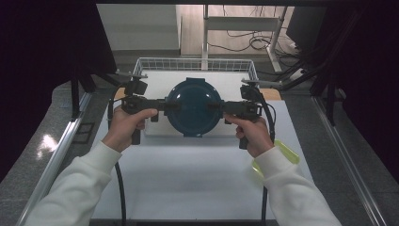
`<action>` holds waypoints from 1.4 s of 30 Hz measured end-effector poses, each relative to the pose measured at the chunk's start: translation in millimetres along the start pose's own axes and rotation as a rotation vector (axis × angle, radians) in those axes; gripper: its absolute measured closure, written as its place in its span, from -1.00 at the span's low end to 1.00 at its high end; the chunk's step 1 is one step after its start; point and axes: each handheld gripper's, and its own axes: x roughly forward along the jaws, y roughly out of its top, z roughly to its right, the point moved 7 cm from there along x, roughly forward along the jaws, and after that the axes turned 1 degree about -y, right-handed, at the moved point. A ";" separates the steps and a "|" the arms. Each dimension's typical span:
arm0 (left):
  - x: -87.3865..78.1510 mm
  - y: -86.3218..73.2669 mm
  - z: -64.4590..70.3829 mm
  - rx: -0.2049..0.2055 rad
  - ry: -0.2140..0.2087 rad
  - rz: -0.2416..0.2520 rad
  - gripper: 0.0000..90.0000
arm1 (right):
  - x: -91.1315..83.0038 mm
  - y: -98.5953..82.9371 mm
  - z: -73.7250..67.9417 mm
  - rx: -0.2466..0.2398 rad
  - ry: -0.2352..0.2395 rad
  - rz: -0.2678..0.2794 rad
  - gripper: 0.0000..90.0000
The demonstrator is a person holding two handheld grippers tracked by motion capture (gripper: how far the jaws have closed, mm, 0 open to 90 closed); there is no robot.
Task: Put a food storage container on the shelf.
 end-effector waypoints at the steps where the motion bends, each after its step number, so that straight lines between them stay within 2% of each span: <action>1: 0.0 0.0 0.0 0.000 0.000 0.000 -0.09 | 0.2 1.9 -0.2 -0.001 0.000 0.001 -0.25; 4: 0.0 7.2 -0.3 -0.002 0.001 0.013 -0.09 | 0.3 7.5 -0.5 -0.004 -0.004 0.001 -0.25; 12: -0.7 23.7 -0.5 0.025 0.008 0.011 -0.09 | 0.5 23.5 -1.2 -0.007 0.001 0.012 -0.26; 19: 0.5 35.5 -2.7 0.028 0.001 0.013 -0.09 | 0.6 36.0 -1.8 -0.017 -0.005 0.012 -0.26; 29: 3.8 61.0 -3.9 0.046 0.000 0.014 -0.09 | -0.8 59.3 -0.6 -0.015 -0.007 0.033 -0.26; 33: 5.9 67.3 -5.1 0.042 0.002 0.019 -0.09 | -0.3 65.8 1.7 -0.011 -0.004 0.029 -0.26; 42: 15.0 76.5 -18.3 0.009 -0.006 0.030 -0.09 | 8.4 82.5 10.1 -0.011 -0.013 0.018 -0.26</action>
